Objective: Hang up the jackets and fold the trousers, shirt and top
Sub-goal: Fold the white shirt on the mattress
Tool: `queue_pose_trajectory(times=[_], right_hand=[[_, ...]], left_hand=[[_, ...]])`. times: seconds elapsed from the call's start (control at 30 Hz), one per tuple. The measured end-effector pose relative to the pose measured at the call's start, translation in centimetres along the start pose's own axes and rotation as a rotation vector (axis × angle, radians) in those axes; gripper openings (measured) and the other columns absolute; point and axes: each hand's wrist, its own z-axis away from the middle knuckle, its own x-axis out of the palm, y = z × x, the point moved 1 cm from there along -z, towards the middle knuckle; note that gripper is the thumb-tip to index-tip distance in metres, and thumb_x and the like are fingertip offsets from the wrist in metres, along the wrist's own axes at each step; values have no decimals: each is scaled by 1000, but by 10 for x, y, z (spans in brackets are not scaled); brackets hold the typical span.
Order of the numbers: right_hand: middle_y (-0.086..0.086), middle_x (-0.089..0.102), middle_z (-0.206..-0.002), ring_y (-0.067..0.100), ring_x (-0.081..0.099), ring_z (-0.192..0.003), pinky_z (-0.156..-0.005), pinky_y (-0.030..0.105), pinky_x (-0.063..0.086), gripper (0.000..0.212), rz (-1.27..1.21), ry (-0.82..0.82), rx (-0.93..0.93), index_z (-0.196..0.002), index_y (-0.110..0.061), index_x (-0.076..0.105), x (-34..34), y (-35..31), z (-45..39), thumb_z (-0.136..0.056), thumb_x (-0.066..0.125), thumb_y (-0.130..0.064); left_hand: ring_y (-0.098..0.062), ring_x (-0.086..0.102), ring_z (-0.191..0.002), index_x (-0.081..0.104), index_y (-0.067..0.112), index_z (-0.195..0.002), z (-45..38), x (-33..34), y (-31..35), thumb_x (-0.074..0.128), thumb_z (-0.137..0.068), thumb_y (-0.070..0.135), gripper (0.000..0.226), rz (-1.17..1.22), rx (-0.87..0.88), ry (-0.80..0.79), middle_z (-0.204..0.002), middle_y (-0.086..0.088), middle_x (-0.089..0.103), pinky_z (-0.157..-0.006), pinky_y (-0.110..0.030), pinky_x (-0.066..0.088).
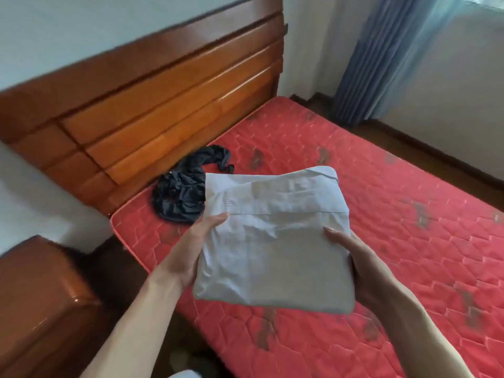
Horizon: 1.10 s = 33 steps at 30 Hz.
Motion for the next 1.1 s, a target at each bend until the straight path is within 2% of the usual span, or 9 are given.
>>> queue_pose_trajectory(times=[0.13, 0.27, 0.4, 0.47, 0.57, 0.77, 0.93, 1.0, 1.1], right_hand=[[13, 71, -132, 34, 71, -117, -85, 46, 61, 58, 59, -176, 56, -130, -33, 69, 67, 1, -7, -75, 89, -41], [14, 72, -130, 34, 73, -114, -81, 44, 62, 52, 127, -291, 115, -128, -33, 70, 143, 15, -19, -79, 86, -38], [14, 72, -130, 35, 72, -114, -80, 44, 63, 47, 205, -390, 189, -129, -33, 70, 224, 36, -26, -83, 83, -36], [16, 72, -130, 37, 72, -114, -79, 45, 63, 54, 251, -431, 259, -131, -29, 70, 267, 46, -27, -80, 86, -38], [18, 72, -128, 36, 73, -112, -77, 42, 63, 53, 340, -523, 365, -129, -20, 72, 338, 66, -22, -82, 84, -41], [18, 68, -135, 40, 67, -122, -89, 50, 60, 48, 398, -718, 380, -132, -27, 69, 471, 123, -12, -86, 80, -35], [19, 66, -138, 44, 65, -124, -94, 56, 58, 56, 427, -859, 432, -136, -26, 67, 561, 159, -1, -84, 85, -35], [18, 66, -139, 44, 65, -125, -95, 55, 57, 52, 436, -920, 462, -135, -27, 67, 593, 174, 4, -86, 84, -35], [18, 64, -141, 44, 62, -128, -104, 59, 52, 46, 475, -1020, 487, -135, -29, 67, 643, 193, 11, -91, 80, -36]], left_hand=[[-37, 71, -118, 74, 21, -128, 71, -42, 14, 72, -93, 43, 42, 79, 35, 221, -130, -17, 72, -85, -42, 62], [-36, 71, -118, 73, 31, -129, 134, -95, 18, 80, -86, 43, 46, 237, 140, 415, -132, -14, 72, -88, -46, 61], [-39, 68, -123, 62, 29, -142, 202, -149, 13, 79, -89, 37, 57, 397, 242, 460, -138, -15, 68, -85, -48, 61], [-40, 67, -124, 60, 24, -145, 239, -175, 10, 78, -90, 36, 59, 435, 284, 489, -139, -17, 66, -85, -47, 61], [-40, 66, -124, 64, 25, -141, 295, -216, 9, 78, -88, 34, 55, 425, 333, 541, -139, -17, 66, -88, -47, 60], [-34, 72, -117, 71, 29, -131, 394, -292, 3, 91, -72, 40, 63, 454, 403, 770, -131, -13, 72, -81, -41, 63], [-35, 73, -113, 80, 27, -115, 457, -331, -2, 90, -68, 44, 51, 486, 463, 911, -124, -16, 75, -96, -48, 56], [-37, 72, -114, 78, 27, -122, 481, -344, -7, 87, -73, 38, 51, 536, 524, 979, -125, -17, 74, -101, -51, 53], [-38, 73, -112, 69, 20, -134, 513, -362, -12, 84, -81, 30, 56, 566, 587, 1116, -123, -18, 74, -92, -47, 58]])
